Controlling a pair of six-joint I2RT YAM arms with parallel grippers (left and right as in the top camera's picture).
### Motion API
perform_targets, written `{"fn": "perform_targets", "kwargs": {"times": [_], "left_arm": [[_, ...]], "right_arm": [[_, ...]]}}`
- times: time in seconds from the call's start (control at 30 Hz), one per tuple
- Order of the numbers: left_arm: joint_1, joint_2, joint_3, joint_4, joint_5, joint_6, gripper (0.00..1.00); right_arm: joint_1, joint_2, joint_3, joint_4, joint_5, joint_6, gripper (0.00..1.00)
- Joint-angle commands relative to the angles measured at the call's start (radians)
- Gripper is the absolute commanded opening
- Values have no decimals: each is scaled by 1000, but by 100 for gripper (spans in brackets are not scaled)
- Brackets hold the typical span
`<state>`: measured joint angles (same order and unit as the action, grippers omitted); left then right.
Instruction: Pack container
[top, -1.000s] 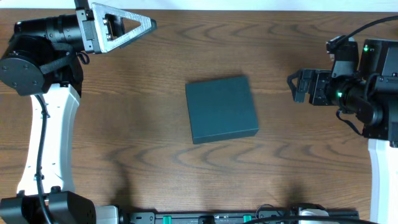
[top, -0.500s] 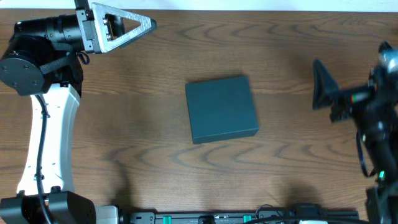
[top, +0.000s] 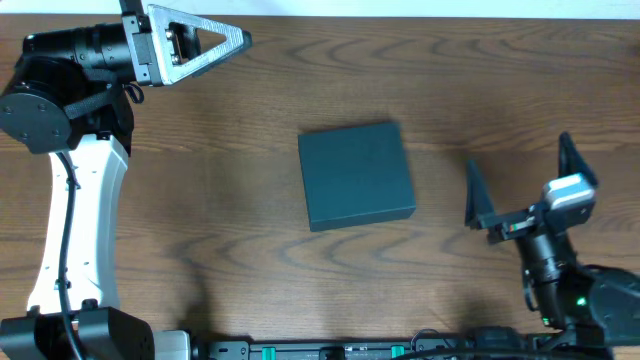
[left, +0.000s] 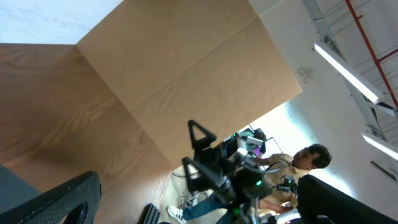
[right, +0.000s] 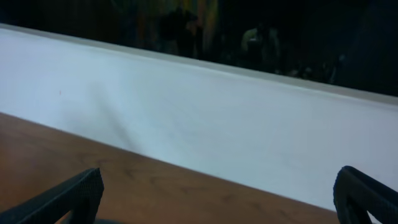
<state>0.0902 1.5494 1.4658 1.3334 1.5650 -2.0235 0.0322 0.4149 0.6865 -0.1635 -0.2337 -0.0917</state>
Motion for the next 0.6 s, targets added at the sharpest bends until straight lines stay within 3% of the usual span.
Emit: {"fn": "perform_targets", "kwargs": {"times": [0.0, 0.37, 0.57], "left_arm": [[5, -2, 11, 6, 2, -62, 99], [5, -2, 11, 6, 2, -62, 99], [5, -2, 11, 6, 3, -62, 99]], "right_arm": [[14, -54, -95, 47, -10, -11, 99], [14, -235, -424, 278, -10, -11, 99], [14, -293, -531, 307, -10, -11, 99]]}}
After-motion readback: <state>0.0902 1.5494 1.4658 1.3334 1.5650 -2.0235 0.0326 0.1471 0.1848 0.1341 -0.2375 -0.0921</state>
